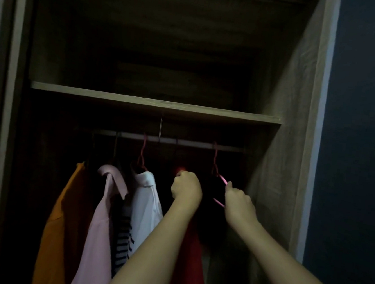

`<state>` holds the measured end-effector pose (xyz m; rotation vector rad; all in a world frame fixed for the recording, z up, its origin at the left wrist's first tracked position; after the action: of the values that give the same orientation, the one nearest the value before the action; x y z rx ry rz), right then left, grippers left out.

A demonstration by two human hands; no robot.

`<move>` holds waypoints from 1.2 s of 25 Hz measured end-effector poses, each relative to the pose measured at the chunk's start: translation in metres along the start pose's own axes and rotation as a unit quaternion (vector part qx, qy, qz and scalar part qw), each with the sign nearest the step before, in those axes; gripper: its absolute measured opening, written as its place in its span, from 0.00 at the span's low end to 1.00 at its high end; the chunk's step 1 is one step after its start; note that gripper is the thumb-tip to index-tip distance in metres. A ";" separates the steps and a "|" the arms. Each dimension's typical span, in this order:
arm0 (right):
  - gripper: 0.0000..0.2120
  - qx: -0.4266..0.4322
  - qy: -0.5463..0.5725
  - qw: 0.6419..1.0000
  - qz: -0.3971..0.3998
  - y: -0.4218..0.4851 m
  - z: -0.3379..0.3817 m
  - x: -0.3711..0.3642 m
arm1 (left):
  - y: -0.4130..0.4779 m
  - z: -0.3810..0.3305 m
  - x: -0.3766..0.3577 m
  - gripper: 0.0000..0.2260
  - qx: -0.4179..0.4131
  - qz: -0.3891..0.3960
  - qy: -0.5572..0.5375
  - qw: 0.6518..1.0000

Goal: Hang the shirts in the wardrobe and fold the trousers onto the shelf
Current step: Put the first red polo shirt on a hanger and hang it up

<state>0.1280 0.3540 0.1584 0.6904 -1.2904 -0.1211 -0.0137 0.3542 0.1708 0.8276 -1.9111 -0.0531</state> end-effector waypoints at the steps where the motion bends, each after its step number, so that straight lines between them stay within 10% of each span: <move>1: 0.28 0.001 -0.005 1.000 0.005 -0.001 0.000 -0.001 | -0.001 0.001 -0.002 0.17 0.009 0.008 -0.018 1.000; 6: 0.30 0.007 0.000 1.000 0.023 -0.001 -0.001 -0.011 | -0.014 0.008 -0.004 0.37 0.031 0.046 -0.068 0.996; 11: 0.32 0.001 0.021 1.000 -0.003 -0.007 0.002 -0.014 | -0.032 0.016 -0.003 0.33 0.007 0.064 -0.059 0.996; 17: 0.24 0.191 0.106 0.956 -0.198 -0.042 0.075 -0.015 | -0.090 0.102 0.067 0.14 -0.032 -0.220 -0.164 0.961; 30: 0.25 0.466 0.240 0.843 0.123 -0.279 0.466 -0.131 | -0.335 0.556 0.170 0.28 0.262 -0.168 0.107 0.944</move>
<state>-0.2545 0.0036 -0.0492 1.2655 -0.8779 0.9054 -0.3352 -0.1713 -0.0954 1.4512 -1.5738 0.3389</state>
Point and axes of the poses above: each hand's wrist, its own y-axis towards the middle knuckle, its own x-axis out of the back of the hand, z = x × y, the point moved 6 cm from there along y, towards the middle knuckle, and after that the axes turned 3 degrees about -y, right-handed, at the moved point
